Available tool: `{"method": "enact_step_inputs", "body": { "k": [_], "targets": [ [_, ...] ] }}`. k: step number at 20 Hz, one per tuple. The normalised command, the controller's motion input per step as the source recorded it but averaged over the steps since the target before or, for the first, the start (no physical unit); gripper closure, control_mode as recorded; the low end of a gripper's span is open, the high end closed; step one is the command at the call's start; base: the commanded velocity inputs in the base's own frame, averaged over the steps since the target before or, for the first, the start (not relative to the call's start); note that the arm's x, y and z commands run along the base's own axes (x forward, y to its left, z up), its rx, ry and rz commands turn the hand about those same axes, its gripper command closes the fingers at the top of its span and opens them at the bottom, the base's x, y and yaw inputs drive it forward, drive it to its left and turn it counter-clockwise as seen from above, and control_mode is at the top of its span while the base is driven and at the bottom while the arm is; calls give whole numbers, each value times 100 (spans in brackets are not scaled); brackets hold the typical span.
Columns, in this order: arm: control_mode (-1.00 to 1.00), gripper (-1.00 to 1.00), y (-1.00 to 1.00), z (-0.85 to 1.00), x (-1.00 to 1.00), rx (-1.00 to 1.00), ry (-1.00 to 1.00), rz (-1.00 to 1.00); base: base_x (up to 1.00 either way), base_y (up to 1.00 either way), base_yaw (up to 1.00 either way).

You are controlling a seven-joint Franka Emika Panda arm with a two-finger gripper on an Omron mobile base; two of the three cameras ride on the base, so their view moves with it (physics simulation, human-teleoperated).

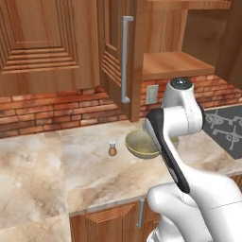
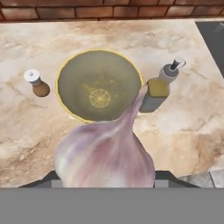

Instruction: Retrieve the bottle and the shaker from the cabinet and place them next to the mixing bowl on the counter. Then add garlic from the fridge to the mixing bowl.

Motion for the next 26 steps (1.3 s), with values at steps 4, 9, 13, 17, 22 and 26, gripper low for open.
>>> {"method": "enact_step_inputs", "body": {
  "k": [4, 9, 13, 17, 22, 26],
  "targets": [
    [-100, 100, 1, -39, 8, 7, 0, -3, 0, 0, 0],
    [-100, 100, 0, -7, 22, 13, 6, 1, 0, 0, 0],
    [-100, 100, 0, 0, 26, 4, 17, 5, 0, 0, 0],
    [-100, 100, 7, -17, 34, 0, 1, -1, 0, 0, 0],
    [-100, 100, 10, -40, 56, -2, 0, -3, 0, 0, 0],
    [-100, 100, 0, -29, 52, 0, 0, 0, 0, 0, 0]
  ]
}}
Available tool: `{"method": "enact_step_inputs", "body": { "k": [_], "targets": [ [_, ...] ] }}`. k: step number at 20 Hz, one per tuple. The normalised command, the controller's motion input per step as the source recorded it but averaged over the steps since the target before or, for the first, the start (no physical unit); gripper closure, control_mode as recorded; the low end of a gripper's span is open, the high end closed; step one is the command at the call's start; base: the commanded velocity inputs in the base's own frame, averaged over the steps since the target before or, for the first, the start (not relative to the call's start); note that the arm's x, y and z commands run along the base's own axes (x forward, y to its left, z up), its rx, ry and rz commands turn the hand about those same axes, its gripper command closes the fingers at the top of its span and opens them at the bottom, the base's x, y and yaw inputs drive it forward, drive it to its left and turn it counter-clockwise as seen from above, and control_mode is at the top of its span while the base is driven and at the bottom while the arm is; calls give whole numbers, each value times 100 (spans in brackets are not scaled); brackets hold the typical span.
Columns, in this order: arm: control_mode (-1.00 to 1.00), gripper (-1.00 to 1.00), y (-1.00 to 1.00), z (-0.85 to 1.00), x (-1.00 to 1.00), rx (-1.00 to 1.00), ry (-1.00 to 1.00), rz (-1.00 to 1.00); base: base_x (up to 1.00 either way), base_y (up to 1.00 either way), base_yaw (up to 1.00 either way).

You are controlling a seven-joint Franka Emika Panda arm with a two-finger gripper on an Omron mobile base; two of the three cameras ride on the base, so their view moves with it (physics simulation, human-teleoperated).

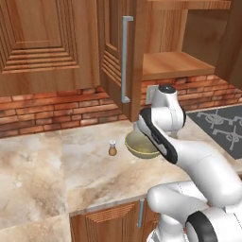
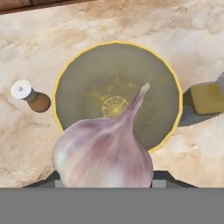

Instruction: Retrieve the bottle and the shaker from the cabinet and place them next to the mixing bowl on the counter. Then add garlic from the fridge to the mixing bowl.

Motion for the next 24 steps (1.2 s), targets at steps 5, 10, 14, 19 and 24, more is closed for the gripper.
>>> {"method": "enact_step_inputs", "body": {
  "k": [5, 10, 14, 19, 24],
  "targets": [
    [-100, 100, 0, -24, 49, 0, 0, 0, 0, 0, 0],
    [-100, 100, 0, -27, 40, 0, 0, 0, 0, 0, 0],
    [-100, 100, 0, -29, 30, 0, 0, 0, 0, 0, 0],
    [-100, 100, 0, -30, 4, 0, 1, 0, 0, 0, 0],
    [-100, 100, 0, -37, 1, 0, 4, 0, 0, 0, 0]
  ]
}}
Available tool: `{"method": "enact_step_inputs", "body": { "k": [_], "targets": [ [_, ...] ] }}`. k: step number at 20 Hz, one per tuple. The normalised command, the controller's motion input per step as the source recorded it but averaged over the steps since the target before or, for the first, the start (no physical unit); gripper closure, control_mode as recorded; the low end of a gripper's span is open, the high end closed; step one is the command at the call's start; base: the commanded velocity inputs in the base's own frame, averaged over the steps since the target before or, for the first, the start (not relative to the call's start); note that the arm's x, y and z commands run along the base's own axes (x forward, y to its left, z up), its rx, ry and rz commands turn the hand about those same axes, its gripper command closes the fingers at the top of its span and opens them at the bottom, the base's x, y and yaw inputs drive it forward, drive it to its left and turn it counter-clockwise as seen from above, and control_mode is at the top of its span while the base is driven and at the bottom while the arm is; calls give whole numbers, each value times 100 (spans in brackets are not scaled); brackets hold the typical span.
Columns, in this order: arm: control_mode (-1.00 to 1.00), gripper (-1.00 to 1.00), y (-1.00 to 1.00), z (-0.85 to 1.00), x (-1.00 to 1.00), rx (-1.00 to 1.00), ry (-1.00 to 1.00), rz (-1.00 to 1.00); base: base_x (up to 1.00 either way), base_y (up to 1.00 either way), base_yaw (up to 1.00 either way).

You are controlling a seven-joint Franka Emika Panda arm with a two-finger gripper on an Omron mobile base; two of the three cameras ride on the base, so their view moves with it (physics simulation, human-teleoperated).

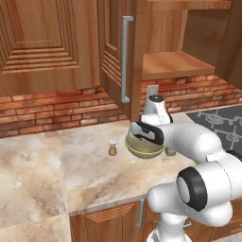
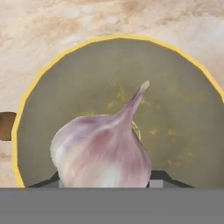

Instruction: Retrieve the bottle and the shaker from the cabinet and place them next to the mixing bowl on the counter. Then add garlic from the fridge to the mixing bowl.

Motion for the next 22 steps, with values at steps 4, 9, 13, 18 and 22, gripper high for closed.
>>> {"method": "enact_step_inputs", "body": {
  "k": [4, 9, 13, 18, 22],
  "targets": [
    [-100, 100, 0, -44, 5, 0, 3, 0, 0, 0, 0],
    [-100, 100, 0, -33, 12, 0, 1, 0, 0, 0, 0],
    [-100, 100, 0, -17, 7, 0, 0, 0, 0, 0, 0],
    [-100, 100, 0, -2, 27, 0, 0, 0, 0, 0, 0],
    [-100, 100, 0, 0, 58, -1, 1, 0, 0, 0, 0]
  ]
}}
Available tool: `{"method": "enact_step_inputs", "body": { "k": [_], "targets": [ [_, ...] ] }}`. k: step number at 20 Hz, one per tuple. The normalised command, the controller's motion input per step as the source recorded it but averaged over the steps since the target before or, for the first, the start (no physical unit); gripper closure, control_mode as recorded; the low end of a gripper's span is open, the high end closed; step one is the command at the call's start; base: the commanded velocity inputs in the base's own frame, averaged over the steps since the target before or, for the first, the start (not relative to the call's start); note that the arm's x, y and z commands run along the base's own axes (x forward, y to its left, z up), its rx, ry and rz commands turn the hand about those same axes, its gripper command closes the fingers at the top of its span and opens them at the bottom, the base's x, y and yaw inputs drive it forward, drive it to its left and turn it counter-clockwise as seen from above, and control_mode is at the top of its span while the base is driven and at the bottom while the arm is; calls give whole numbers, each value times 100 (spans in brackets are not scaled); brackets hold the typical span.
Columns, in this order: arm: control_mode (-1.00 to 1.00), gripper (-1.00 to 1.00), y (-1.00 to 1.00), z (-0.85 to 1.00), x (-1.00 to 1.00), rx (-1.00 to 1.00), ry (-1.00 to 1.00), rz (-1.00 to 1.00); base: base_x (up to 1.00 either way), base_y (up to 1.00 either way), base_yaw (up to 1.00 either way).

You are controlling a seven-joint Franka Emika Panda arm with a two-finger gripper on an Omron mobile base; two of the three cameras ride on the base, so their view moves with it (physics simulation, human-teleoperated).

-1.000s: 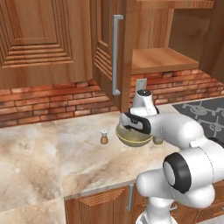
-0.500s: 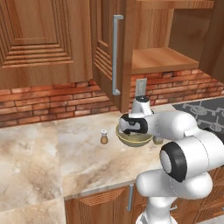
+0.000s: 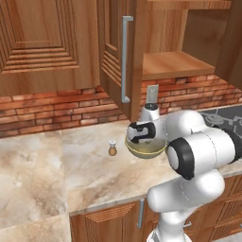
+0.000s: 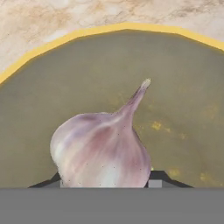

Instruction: Retrieve the bottle and the shaker from the cabinet and place them next to the mixing bowl on the counter. Then add garlic from the fridge to the mixing bowl.

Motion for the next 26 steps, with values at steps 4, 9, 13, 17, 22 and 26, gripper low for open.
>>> {"method": "enact_step_inputs", "body": {
  "k": [4, 9, 13, 17, 22, 26],
  "targets": [
    [-100, 100, 0, -2, 18, -1, 2, 0, 0, 0, 0],
    [-100, 100, 0, -17, 0, 0, 5, 0, 0, 0, 0],
    [-100, 100, 0, -9, -2, 0, 3, 0, 0, 0, 0],
    [-100, -100, 0, 0, 0, 0, 0, 0, 0, 0, 0],
    [-100, -100, 0, 0, 0, 0, 0, 0, 0, 0, 0],
    [-100, -100, 0, 8, -4, 0, 0, 0, 0, 0, 0]
  ]
}}
